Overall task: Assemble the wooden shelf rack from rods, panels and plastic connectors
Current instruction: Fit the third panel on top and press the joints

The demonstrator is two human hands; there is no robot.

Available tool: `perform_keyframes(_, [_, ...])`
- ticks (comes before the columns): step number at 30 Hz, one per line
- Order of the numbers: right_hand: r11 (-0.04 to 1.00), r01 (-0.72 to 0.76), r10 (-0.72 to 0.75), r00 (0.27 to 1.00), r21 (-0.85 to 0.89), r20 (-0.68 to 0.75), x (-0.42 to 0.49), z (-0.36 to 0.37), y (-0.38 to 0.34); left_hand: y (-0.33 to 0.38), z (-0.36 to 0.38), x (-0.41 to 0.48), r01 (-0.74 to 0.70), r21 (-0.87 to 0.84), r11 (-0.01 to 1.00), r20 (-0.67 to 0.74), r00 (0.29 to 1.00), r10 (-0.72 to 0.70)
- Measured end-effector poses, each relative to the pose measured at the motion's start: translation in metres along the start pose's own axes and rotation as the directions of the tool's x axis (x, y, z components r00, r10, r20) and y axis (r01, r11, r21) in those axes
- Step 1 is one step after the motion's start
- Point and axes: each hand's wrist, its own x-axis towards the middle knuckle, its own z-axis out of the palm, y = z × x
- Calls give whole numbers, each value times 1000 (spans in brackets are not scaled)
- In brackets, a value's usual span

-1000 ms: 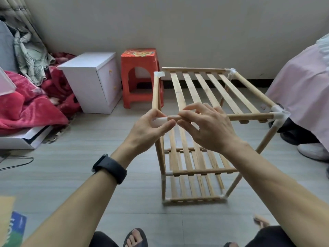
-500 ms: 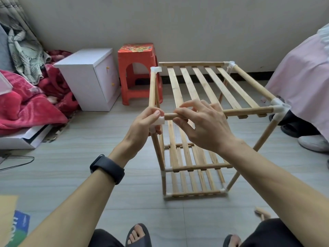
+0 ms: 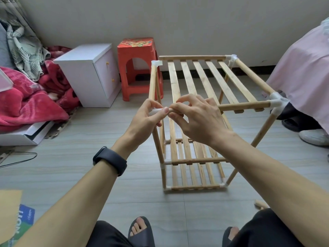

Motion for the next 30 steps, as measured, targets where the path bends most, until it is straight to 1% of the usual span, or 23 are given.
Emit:
perform_keyframes(5, [1000, -22, 22, 1000, -1, 2, 1, 1, -1, 2, 6, 3, -27, -22, 999, -4, 1000, 27])
perform_keyframes(9, [1000, 5, -6, 1000, 17, 11, 4, 3, -8, 3, 5, 0, -7, -41, 999, -30, 1000, 6])
perform_keyframes(11, [1000, 2, -2, 1000, 26, -8, 5, 6, -8, 5, 4, -2, 3, -54, 999, -33, 999, -4])
perform_keyframes(13, [993, -89, 92, 995, 78, -38, 6, 6, -1, 9, 11, -4, 7, -89, 996, -2, 1000, -7])
perform_keyframes(15, [975, -175, 187, 979, 135, -77, 7, 2, 16, 15, 30, -10, 9, -91, 996, 59, 998, -4])
perform_keyframes(16, [966, -210, 227, 969, 153, -101, 7, -1, 27, 17, 43, -13, 13, -92, 996, 111, 994, -2])
perform_keyframes(18, [946, -288, 307, 942, 148, -133, 4, -9, 56, 24, 71, -19, 22, -115, 993, 266, 964, 9])
perform_keyframes(20, [899, -418, 434, 892, 133, -124, 0, -21, 87, 30, 91, -21, -31, -72, 997, 402, 914, 58])
perform_keyframes(22, [804, -573, 592, 797, 155, -120, -6, -36, 112, 34, 95, -16, -128, 13, 992, 449, 887, 108])
perform_keyframes(23, [763, -621, 645, 752, 180, -138, -8, -43, 121, 35, 93, -12, -187, 51, 981, 422, 894, 149])
perform_keyframes(24, [740, -641, 671, 724, 203, -162, -8, -50, 124, 36, 87, -6, -252, 87, 964, 347, 914, 208])
perform_keyframes(25, [746, -630, 665, 725, 214, -183, -9, -55, 121, 37, 79, 2, -308, 128, 943, 228, 934, 275])
perform_keyframes(26, [776, -597, 630, 752, 205, -194, -9, -57, 113, 38, 69, 12, -336, 172, 926, 80, 942, 327])
perform_keyframes(27, [819, -549, 574, 795, 168, -197, -9, -57, 102, 39, 59, 25, -327, 218, 920, -72, 934, 349])
perform_keyframes(29, [893, -448, 449, 880, 44, -153, -5, -49, 78, 39, 36, 51, -205, 296, 933, -312, 903, 297])
perform_keyframes(30, [913, -407, 405, 909, -9, -96, -2, -43, 68, 38, 24, 66, -110, 320, 941, -383, 894, 234])
